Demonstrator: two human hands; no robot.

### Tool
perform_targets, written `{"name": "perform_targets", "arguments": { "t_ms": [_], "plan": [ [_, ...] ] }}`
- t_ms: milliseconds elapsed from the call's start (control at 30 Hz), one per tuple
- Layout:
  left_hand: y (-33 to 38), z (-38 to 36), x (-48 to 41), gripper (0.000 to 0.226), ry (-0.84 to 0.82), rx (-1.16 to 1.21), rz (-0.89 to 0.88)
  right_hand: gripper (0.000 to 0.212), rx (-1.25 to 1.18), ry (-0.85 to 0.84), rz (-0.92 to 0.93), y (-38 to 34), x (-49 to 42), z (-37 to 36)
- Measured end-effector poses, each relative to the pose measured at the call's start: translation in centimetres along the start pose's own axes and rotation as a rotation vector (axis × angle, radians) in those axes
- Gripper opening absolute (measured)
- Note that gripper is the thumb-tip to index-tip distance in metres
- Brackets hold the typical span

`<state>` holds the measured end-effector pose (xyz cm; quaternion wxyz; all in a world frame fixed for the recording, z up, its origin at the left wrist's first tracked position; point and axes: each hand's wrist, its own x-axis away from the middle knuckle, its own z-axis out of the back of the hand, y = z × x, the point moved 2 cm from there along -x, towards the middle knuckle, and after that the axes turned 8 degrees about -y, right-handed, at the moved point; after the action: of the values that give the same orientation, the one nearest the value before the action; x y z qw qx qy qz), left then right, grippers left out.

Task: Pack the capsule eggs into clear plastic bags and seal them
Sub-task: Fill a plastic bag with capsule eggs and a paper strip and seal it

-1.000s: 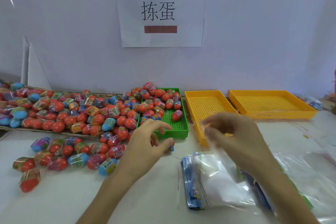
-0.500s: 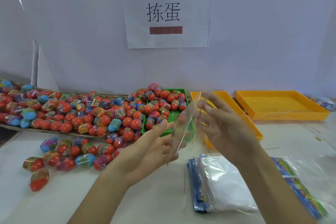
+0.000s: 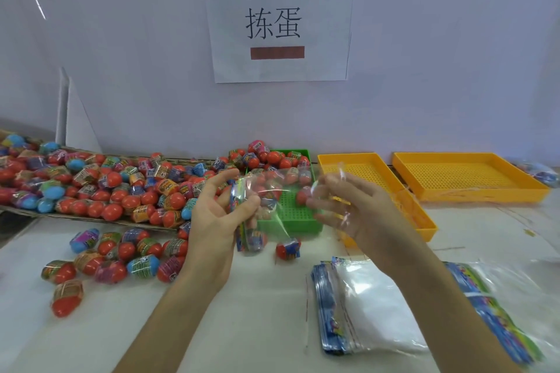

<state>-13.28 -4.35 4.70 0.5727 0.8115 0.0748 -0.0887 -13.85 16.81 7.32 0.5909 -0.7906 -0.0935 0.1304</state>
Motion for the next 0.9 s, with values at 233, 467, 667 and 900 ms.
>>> {"name": "perform_targets", "arguments": {
  "t_ms": [233, 467, 667, 900],
  "plan": [
    [0.2, 0.4, -0.1, 0.051, 0.071, -0.025, -0.055, 0.010, 0.206, 0.074, -0.025, 0.7, 0.0, 0.6],
    [0.3, 0.5, -0.1, 0.052, 0.136, -0.057, -0.124, 0.008, 0.203, 0.081, 0.044, 0.7, 0.1, 0.4],
    [0.8, -0.7, 1.4, 0.029, 0.217, -0.700, -0.509, 0.007, 0.279, 0.176, 0.102, 0.8, 0.1, 0.0],
    [-1.3, -3.1, 2.1, 0.014, -0.226, -0.705, -0.216, 0.016, 0.558, 0.103, 0.192, 1.7, 0.4, -2.4]
  ]
}}
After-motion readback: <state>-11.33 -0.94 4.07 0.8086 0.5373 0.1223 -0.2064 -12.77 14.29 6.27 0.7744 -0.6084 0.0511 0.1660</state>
